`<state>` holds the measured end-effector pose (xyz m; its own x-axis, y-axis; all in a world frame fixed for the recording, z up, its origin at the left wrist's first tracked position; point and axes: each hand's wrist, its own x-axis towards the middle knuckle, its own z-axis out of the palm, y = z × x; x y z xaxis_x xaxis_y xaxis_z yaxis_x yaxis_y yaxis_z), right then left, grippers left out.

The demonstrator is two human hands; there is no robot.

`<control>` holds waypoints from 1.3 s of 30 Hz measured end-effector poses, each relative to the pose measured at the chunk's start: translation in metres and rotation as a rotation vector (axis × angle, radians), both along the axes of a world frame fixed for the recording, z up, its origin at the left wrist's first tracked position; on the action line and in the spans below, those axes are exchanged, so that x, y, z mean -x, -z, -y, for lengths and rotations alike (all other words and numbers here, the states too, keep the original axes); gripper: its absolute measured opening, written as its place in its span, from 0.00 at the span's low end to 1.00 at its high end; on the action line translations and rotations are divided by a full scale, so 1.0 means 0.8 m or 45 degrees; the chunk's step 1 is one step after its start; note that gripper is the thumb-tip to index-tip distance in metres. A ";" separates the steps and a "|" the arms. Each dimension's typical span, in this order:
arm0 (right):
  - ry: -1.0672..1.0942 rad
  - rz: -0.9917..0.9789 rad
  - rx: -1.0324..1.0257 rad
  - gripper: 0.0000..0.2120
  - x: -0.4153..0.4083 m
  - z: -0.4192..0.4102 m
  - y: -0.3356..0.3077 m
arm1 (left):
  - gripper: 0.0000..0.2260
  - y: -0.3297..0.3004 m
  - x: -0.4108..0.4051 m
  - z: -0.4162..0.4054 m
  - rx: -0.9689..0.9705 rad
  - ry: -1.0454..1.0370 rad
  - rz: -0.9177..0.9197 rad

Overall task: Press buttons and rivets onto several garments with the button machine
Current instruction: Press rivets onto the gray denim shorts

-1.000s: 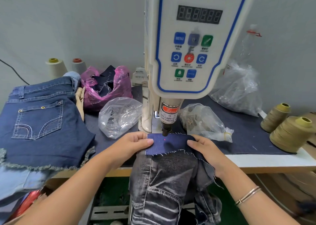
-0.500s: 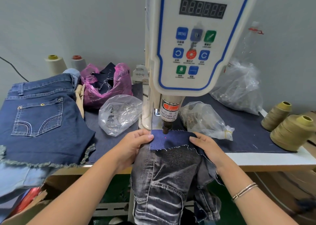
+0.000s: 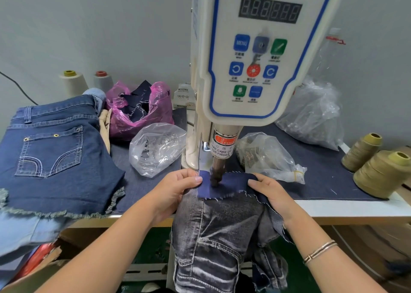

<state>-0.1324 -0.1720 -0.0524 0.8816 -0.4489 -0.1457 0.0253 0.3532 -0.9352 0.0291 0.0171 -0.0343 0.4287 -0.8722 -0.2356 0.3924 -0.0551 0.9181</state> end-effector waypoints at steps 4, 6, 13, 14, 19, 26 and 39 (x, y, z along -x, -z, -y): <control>-0.005 -0.009 0.004 0.10 0.001 -0.003 -0.002 | 0.05 0.002 -0.001 -0.001 0.024 0.019 -0.011; -0.016 -0.009 -0.003 0.10 0.003 -0.004 -0.004 | 0.05 0.002 -0.001 -0.001 0.032 0.037 0.003; -0.136 -0.039 0.057 0.13 0.018 -0.021 -0.010 | 0.07 0.000 -0.009 -0.012 0.080 0.180 0.246; -0.155 -0.052 0.112 0.14 0.021 -0.025 -0.011 | 0.09 -0.002 -0.011 -0.016 0.078 0.219 0.322; -0.206 -0.037 0.285 0.08 0.031 -0.053 -0.031 | 0.20 -0.010 -0.026 -0.036 0.024 0.240 0.644; -0.251 0.042 0.579 0.07 0.009 -0.114 -0.069 | 0.12 -0.029 -0.030 -0.056 0.031 0.145 0.746; -0.136 -0.001 0.849 0.07 -0.033 -0.164 -0.083 | 0.14 -0.111 -0.015 -0.093 -0.171 0.349 1.429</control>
<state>-0.1062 -0.0409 0.0140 0.9261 -0.3534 0.1320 0.0219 -0.2990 -0.9540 0.0413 0.0917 0.0543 0.2557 -0.9650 0.0591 -0.6778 -0.1353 0.7227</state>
